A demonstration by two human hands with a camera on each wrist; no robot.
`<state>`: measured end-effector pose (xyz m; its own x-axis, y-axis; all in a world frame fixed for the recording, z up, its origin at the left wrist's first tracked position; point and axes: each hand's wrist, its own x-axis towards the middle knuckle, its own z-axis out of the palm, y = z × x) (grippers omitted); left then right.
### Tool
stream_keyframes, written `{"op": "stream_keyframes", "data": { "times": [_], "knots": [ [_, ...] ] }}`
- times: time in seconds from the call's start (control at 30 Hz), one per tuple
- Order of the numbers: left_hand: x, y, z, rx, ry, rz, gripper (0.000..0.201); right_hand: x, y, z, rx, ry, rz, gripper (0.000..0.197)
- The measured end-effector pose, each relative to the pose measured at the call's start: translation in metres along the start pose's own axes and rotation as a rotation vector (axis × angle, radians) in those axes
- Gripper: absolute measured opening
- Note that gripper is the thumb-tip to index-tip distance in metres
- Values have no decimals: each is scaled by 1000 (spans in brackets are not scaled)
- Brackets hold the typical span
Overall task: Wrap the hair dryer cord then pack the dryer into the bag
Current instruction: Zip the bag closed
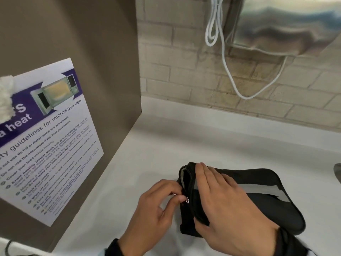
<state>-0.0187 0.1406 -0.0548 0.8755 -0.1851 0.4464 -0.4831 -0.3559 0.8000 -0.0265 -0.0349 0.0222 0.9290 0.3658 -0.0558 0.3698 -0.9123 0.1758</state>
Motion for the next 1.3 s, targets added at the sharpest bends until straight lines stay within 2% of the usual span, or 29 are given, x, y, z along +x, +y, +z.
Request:
{"op": "stream_keyframes", "data": {
  "times": [0.17,0.33,0.5,0.57,0.67,0.73,0.8,0.9,1.07,1.2,1.3],
  "knots": [
    [5,-2,5,-101,60,-66,9,-2,-2,0,-34,-28,13,102],
    [13,-8,13,-153,102,-105,14,-2,3,1,-62,22,-25,98],
    [14,-10,14,-391,-23,-176,11,-5,5,7,-30,172,-67,98],
    [11,-13,13,-419,-35,-196,10,-8,-2,11,3,291,-66,85],
    [10,-14,14,-394,2,-193,14,-12,-11,29,60,565,-96,33],
    [9,-13,15,-370,16,-181,17,-14,-14,46,68,692,-93,21],
    [9,-14,15,-356,23,-171,16,-12,-14,58,73,793,-108,19],
    [11,-15,15,-319,30,-156,11,-10,-14,64,96,869,-132,15],
    [14,-13,18,-283,104,-120,4,-7,-12,67,131,915,-175,8],
    [16,-13,21,-302,142,-138,13,-5,-12,68,158,950,-198,13],
    [17,-12,22,-327,159,-149,13,-6,-11,68,169,946,-205,13]
  ]
}}
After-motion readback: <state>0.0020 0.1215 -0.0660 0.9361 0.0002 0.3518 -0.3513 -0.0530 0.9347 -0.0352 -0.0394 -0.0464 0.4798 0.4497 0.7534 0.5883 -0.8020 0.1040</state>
